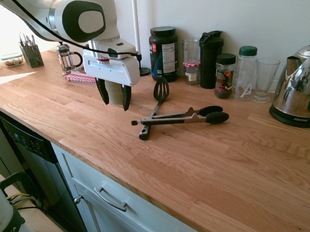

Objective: Put the tongs back in the holder

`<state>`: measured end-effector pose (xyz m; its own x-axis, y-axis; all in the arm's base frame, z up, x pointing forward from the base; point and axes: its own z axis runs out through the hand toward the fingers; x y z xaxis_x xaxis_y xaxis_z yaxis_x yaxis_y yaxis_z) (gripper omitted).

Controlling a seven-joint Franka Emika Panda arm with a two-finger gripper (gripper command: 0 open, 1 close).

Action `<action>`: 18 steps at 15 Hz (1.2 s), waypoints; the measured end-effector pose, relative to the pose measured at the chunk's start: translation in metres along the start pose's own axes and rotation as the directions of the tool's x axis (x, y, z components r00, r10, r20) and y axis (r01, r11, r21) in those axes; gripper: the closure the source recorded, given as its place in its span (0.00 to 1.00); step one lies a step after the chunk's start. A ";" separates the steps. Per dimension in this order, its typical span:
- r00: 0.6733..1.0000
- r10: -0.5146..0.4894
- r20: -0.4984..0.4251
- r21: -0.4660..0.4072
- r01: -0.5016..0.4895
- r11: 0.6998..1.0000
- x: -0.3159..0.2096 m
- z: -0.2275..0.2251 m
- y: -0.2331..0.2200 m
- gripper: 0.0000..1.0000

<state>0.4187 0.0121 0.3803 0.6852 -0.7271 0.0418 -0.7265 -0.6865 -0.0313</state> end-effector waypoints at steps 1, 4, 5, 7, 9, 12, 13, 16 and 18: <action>1.000 0.002 0.004 -0.001 -0.002 1.000 0.000 0.001 0.000 0.00; 1.000 0.019 0.002 0.027 -0.019 0.999 0.007 -0.010 -0.006 0.00; 0.999 0.035 -0.007 0.049 -0.035 0.998 0.015 -0.025 -0.012 0.00; 0.991 0.126 -0.041 0.094 -0.121 0.988 0.041 -0.064 -0.017 0.00; 0.965 0.256 -0.061 0.124 -0.248 0.961 0.082 -0.088 -0.007 0.00; 0.893 0.447 -0.040 0.115 -0.441 0.890 0.145 -0.077 0.012 0.00; 0.864 0.502 -0.039 0.099 -0.496 0.862 0.159 -0.068 0.017 0.00; 0.812 0.582 -0.049 0.087 -0.577 0.812 0.192 -0.035 0.032 0.00; 0.795 0.603 -0.056 0.073 -0.599 0.797 0.207 -0.013 0.042 0.00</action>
<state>0.5289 -0.1671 0.4002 0.1039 -0.9921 0.0699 -0.9861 -0.1119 -0.1230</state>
